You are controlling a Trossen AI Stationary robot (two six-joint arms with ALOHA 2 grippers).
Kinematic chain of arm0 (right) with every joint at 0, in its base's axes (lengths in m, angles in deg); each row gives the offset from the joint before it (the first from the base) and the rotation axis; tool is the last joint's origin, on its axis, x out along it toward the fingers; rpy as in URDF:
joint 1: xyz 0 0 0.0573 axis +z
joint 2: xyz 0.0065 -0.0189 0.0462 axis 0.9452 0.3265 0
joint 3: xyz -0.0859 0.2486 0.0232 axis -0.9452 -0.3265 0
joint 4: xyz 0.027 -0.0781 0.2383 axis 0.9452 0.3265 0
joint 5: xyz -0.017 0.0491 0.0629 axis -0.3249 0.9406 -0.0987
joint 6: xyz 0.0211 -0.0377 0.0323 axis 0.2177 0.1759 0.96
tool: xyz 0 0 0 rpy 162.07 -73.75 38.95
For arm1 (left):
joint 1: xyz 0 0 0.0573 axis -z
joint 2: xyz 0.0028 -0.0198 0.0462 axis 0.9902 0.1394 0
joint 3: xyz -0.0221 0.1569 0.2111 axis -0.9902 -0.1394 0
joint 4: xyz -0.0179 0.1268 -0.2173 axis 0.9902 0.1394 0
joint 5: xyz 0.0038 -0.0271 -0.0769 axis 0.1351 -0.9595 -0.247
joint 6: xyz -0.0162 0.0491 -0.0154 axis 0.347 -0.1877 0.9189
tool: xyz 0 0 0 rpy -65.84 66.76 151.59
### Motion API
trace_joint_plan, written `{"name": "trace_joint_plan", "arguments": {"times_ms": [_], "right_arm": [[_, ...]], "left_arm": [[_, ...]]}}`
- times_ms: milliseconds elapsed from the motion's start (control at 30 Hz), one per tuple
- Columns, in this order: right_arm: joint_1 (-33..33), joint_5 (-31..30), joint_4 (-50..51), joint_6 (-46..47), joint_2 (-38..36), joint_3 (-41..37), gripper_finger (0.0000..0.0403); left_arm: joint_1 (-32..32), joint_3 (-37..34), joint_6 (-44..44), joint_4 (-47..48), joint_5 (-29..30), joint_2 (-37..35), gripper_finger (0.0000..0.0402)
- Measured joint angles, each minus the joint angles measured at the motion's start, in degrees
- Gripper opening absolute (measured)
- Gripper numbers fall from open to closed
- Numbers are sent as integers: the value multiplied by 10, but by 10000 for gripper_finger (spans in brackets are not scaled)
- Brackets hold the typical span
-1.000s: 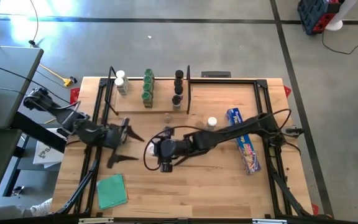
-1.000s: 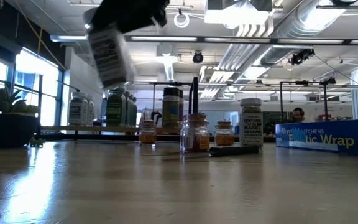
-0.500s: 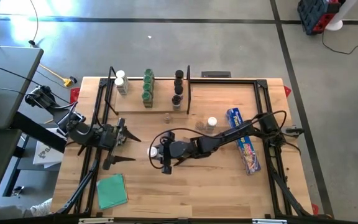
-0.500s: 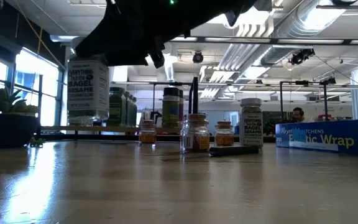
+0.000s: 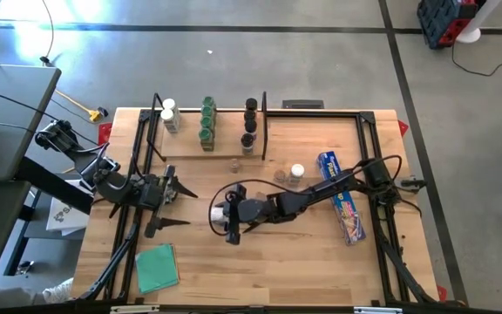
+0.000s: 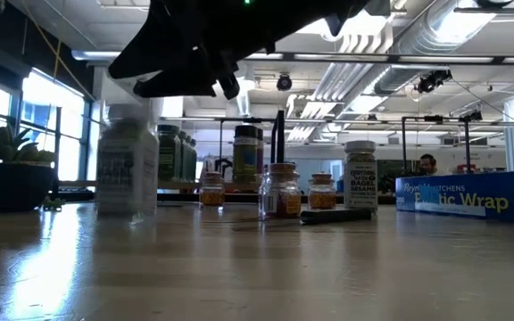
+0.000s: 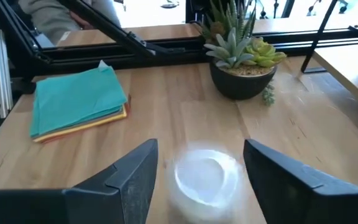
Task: Shelf spices
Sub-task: Put the white lid seasoning bottle on the shelf
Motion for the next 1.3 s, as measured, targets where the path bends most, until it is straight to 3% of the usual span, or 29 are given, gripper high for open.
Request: {"name": "trace_joint_plan", "arguments": {"times_ms": [567, 733, 900, 1100, 1233, 1300], "right_arm": [[2, 1, 4, -12, -7, 9, 237], [9, -10, 63, -41, -39, 42, 238], [33, -111, 237, -42, -86, 93, 238], [82, -251, 466, 18, -129, 156, 238], [110, -296, 534, 55, -135, 191, 238], [120, -311, 539, 56, -135, 199, 238]], "left_arm": [[-2, 0, 4, 8, 3, 14, 326], [-14, 0, 25, 9, 15, 40, 326], [-38, 0, 117, 43, 19, 74, 326], [-43, 0, 271, 135, 28, 109, 326], [-52, 0, 342, 157, 33, 145, 326], [-69, 0, 378, 156, 6, 158, 326]]}}
